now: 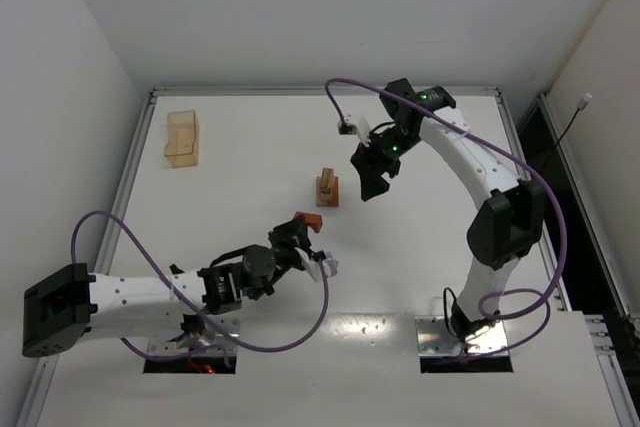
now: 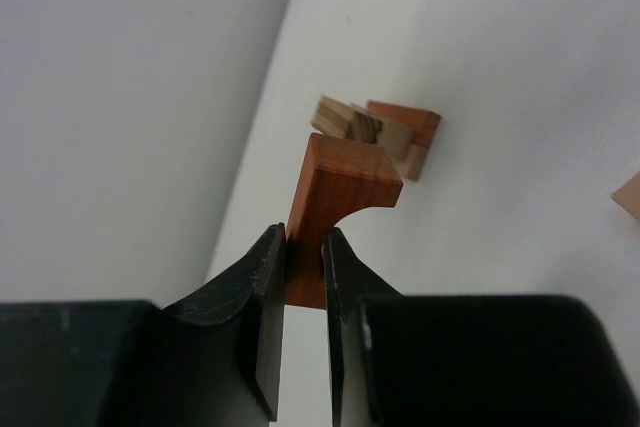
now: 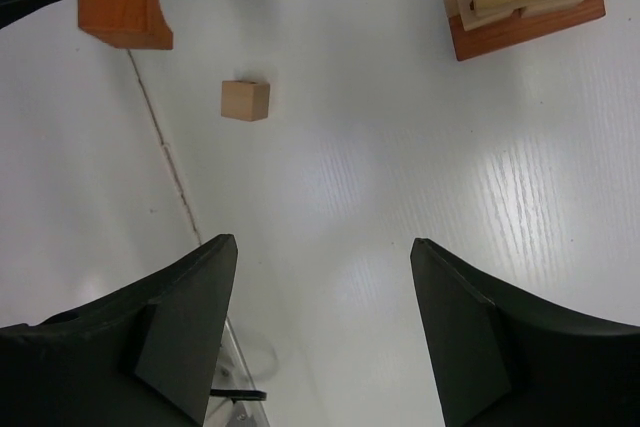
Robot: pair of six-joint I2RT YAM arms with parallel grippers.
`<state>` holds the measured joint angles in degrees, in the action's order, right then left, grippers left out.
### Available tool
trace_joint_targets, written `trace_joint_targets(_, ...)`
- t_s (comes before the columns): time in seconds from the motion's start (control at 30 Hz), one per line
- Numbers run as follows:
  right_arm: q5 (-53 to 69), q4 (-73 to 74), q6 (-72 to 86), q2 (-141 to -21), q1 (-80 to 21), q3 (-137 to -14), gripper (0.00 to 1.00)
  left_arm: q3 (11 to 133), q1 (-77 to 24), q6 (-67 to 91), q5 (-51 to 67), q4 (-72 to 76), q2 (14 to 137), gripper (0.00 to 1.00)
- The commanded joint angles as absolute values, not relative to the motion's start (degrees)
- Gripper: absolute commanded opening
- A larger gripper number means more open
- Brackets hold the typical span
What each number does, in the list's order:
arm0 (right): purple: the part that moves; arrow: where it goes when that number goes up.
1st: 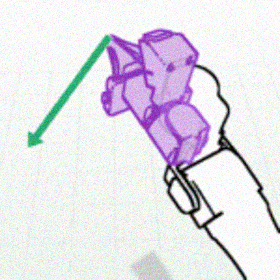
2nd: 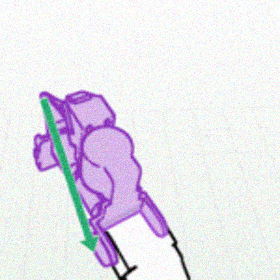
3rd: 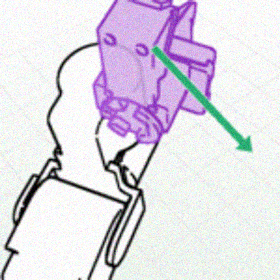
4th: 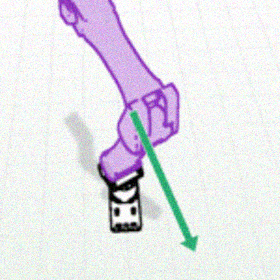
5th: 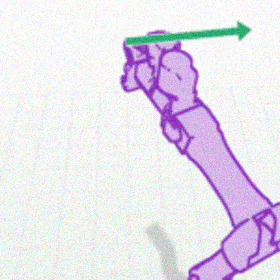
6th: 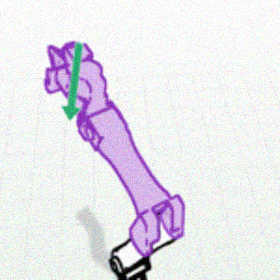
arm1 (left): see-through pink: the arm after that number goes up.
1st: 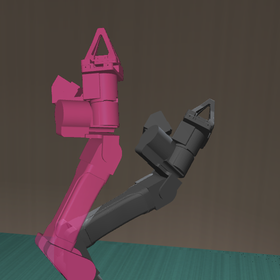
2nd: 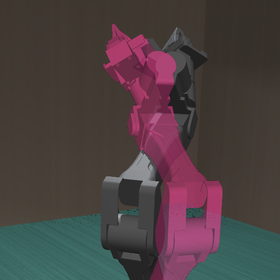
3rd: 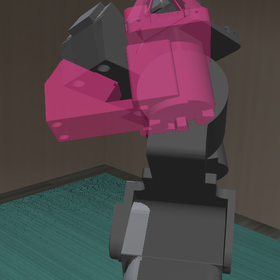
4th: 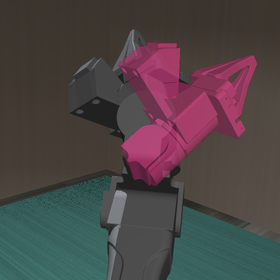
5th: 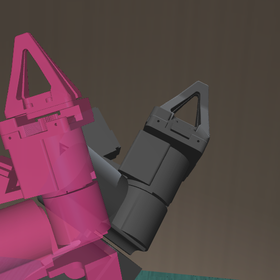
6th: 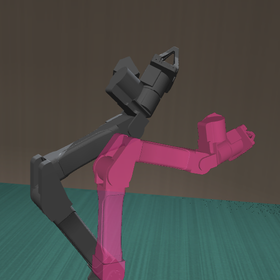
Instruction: Build the wood block tower
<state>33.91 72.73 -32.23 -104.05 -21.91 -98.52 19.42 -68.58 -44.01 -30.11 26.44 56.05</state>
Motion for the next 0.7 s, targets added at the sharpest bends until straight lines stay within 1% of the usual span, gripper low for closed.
trace_joint_targets(0.0,33.75,73.74,-35.59,-104.33,-22.59,-101.95,0.67,15.23,-72.32,-57.70,-30.41,42.41,55.46,0.00)
trace_joint_targets(0.2,32.44,73.21,-33.93,-103.80,-24.25,-105.55,0.66,10.99,-74.79,-68.09,-27.42,51.57,58.09,0.00)
trace_joint_targets(0.33,29.80,71.99,-30.59,-102.31,-26.62,-106.17,0.65,9.85,-74.79,-71.88,-26.90,53.08,59.41,0.00)
trace_joint_targets(0.67,20.66,64.78,-23.74,-96.16,-38.22,-98.53,0.59,9.32,-74.79,-73.04,-26.89,53.70,61.17,0.00)
